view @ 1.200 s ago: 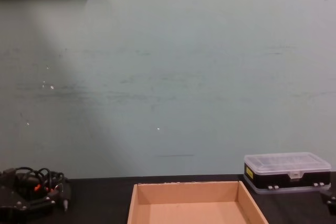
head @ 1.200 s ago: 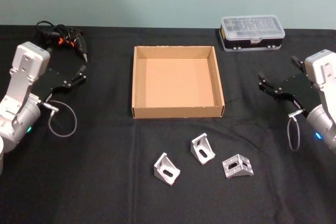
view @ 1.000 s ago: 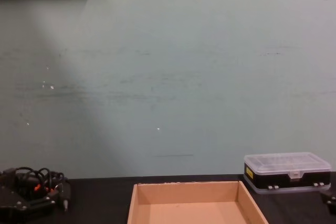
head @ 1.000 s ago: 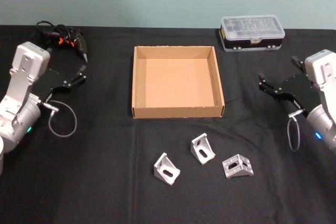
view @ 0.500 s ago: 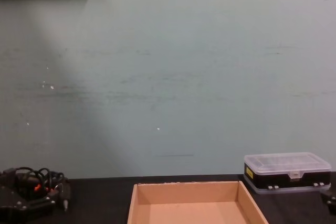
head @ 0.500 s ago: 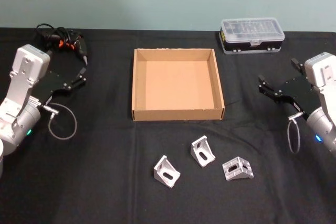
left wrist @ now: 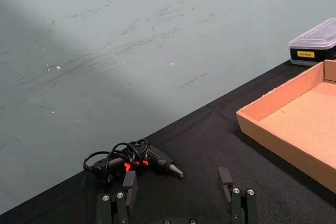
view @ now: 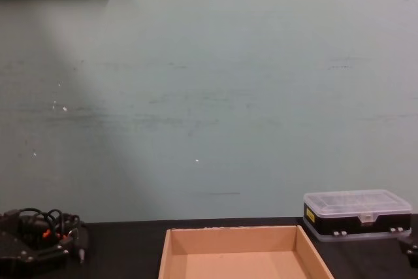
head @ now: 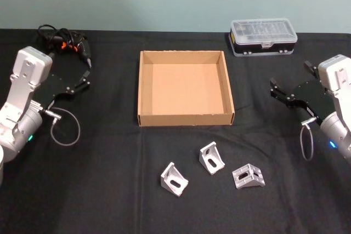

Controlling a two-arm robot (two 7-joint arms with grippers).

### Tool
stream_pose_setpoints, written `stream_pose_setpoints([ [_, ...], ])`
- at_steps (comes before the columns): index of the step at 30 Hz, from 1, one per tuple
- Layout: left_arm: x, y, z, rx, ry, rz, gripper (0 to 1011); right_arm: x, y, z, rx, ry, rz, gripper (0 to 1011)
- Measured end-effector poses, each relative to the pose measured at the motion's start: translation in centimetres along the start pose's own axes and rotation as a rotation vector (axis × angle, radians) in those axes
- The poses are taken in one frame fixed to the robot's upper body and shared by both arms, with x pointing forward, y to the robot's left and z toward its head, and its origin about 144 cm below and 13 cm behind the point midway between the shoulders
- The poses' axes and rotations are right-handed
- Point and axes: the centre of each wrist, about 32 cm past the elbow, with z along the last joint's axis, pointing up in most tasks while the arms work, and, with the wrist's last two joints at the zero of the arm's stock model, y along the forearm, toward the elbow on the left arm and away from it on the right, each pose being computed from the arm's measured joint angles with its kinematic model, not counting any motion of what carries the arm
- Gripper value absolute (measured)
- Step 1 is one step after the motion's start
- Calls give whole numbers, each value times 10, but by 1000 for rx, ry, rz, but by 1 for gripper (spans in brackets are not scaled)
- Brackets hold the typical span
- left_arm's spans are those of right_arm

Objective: Use one hand to pick up the angle iron from the table and place it into the box.

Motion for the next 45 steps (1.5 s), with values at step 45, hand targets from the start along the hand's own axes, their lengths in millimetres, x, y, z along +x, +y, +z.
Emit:
stream_pose_setpoints([
  [45, 0, 0, 0, 0, 0, 0, 1000, 6, 0, 2, 23, 38, -7, 1004],
])
